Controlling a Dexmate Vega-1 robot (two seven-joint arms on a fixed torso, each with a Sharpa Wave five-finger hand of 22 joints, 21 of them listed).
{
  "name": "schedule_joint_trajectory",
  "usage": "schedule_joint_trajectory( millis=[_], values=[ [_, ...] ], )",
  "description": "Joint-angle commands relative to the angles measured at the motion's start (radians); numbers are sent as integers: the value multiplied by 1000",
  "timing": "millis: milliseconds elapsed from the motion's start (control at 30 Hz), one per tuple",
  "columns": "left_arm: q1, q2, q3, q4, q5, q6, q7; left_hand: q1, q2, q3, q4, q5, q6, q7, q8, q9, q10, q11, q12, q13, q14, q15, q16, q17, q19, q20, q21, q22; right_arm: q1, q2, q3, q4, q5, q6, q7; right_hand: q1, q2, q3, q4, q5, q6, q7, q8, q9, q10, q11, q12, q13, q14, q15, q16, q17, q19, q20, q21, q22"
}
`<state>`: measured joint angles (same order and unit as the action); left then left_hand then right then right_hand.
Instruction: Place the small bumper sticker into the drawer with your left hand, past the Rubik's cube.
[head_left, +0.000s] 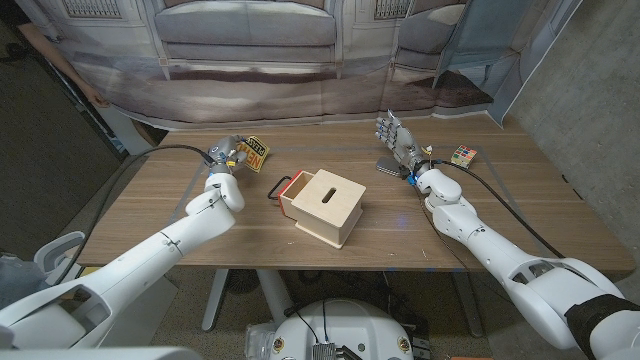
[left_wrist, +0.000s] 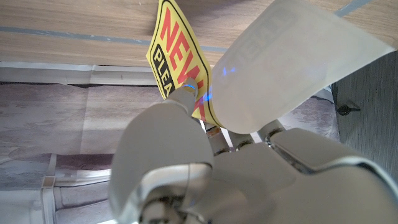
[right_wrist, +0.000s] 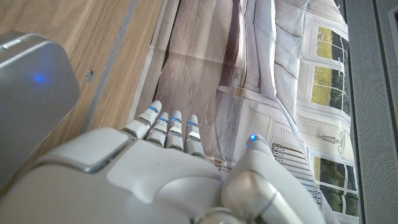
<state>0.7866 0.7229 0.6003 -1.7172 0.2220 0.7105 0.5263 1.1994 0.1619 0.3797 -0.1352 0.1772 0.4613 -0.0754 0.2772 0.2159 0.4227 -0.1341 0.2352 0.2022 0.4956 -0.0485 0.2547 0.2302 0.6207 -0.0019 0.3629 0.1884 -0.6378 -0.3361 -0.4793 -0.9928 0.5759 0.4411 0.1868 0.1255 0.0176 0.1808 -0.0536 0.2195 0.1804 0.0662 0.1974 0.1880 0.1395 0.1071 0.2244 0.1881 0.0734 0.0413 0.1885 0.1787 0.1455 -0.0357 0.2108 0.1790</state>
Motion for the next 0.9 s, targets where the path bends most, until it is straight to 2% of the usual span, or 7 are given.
schedule_joint_trajectory(
  millis=[33,567,667,900],
  values=[
    [23,42,-11,-52,11,-5,-22,1,-9,1,6,-2,2,-3,-2,3,6,0,-1,3,-3,-81,-3,6,-7,-2,1,2,-14,-10,3,-28,0,-12,-13,5,9,0,-3,0,9,-2,3,4,9,1,-2,2,7,0,0,3,11,1,-3,5],
    [44,74,-28,-85,23,-27,-46,-3,-12,1,9,-2,4,-9,-5,3,7,-1,-5,4,-2,-83,-6,7,-9,-1,1,2,-14,-11,3,-25,2,-13,-7,5,10,-1,-4,-1,10,-1,2,4,12,1,-1,2,9,-1,0,4,12,1,-4,5],
    [51,87,-34,-82,23,-65,-47,-4,-13,1,10,-2,3,-8,-6,3,7,0,-6,4,-2,-83,-6,7,-11,0,1,2,-14,-9,5,-25,8,-15,-7,5,10,-1,-4,-1,10,-1,2,4,13,1,-1,2,10,-1,0,4,13,0,-4,5],
    [60,90,-42,-83,34,-87,-43,-7,-15,-1,11,-2,6,-11,-7,3,9,0,-7,4,-1,-87,-8,8,-11,-1,1,2,-7,-6,3,-10,3,-8,-2,5,10,-1,-4,-1,10,-2,2,4,13,2,-1,2,11,-1,0,4,13,-1,-4,5]
  ],
)
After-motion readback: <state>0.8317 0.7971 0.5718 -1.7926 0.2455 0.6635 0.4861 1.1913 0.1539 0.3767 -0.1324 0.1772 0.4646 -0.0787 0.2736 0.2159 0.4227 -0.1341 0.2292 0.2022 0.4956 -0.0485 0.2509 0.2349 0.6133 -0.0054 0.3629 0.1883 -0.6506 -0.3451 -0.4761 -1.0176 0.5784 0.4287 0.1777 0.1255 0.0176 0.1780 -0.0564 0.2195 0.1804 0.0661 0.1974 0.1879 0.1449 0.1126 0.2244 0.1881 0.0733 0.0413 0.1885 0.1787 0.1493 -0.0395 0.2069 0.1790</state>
